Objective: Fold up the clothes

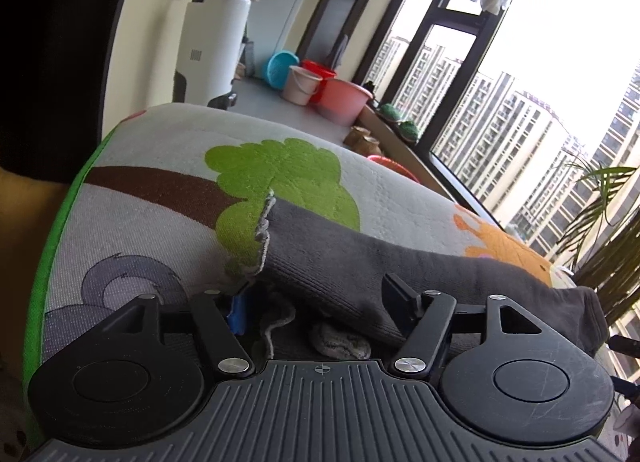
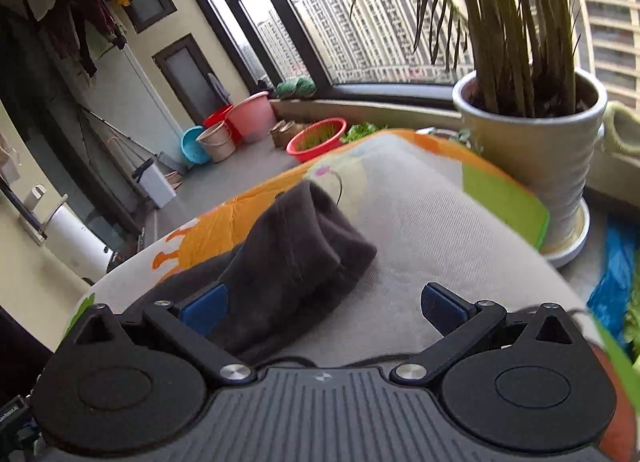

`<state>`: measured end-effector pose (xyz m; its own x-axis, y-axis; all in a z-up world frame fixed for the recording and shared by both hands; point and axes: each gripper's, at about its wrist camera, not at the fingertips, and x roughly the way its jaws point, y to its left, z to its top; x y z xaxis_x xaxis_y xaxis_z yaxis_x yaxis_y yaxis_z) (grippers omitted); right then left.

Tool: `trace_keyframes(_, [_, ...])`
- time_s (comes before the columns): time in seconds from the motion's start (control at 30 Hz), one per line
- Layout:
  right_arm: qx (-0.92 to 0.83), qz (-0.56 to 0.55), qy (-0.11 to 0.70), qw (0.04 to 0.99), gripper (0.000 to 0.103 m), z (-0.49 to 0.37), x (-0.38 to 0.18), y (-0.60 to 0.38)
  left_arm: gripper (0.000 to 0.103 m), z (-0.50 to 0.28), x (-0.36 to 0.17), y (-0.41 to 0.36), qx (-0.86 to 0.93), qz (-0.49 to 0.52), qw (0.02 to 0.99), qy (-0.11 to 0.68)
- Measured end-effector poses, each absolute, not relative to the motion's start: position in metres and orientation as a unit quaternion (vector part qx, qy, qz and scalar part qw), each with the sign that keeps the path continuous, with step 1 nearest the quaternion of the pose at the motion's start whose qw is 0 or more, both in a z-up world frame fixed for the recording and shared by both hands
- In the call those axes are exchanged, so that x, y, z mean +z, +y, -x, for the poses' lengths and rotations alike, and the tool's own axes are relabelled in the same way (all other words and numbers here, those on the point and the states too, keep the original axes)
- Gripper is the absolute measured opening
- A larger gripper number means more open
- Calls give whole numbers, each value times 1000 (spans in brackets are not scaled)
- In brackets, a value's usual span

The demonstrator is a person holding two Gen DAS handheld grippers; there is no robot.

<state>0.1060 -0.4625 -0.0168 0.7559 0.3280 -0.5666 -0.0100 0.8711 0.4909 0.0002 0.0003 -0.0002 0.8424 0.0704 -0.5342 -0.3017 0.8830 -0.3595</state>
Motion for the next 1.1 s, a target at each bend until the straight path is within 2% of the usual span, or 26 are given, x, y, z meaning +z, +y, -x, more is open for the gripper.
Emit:
trace_keyframes(0.03, [97,-237,337,906,103,-105,-24,-458,89,0,-1,2,94,216,935,265])
trace_keyframes(0.07, [94,-223,319,916,103,-101,-25,-453,93,0,-2,5,87,214,936,267])
trace_keyframes(0.23, [83,-189,295,933,103,-95,-29,-448,98,4,-7,13,79,215,936,267])
trace_keyframes(0.33, [98,-170,303,933,103,-100,-23,-443,100,8,-10,17,76,216,936,267])
trace_keyframes(0.53, [246,-50,322,913,103,-67,-15,-394,103,7,-17,45,70,221,935,268])
trace_keyframes(0.73, [198,29,332,922,103,-63,-16,-369,103,6,-16,52,69,230,934,265])
trace_keyframes(0.8, [189,37,331,924,103,-62,-16,-368,103,7,-17,49,68,233,937,249])
trace_keyframes(0.87, [191,28,331,923,103,-63,-17,-373,103,10,-19,27,64,220,957,179])
trace_keyframes(0.93, [194,19,330,924,103,-64,-17,-376,103,10,-17,22,64,222,955,185])
trace_keyframes(1.0, [195,16,329,924,103,-64,-16,-375,103,11,-24,32,78,188,950,236])
trace_keyframes(1.1, [191,24,331,924,103,-62,-16,-374,103,12,-24,24,79,184,951,234])
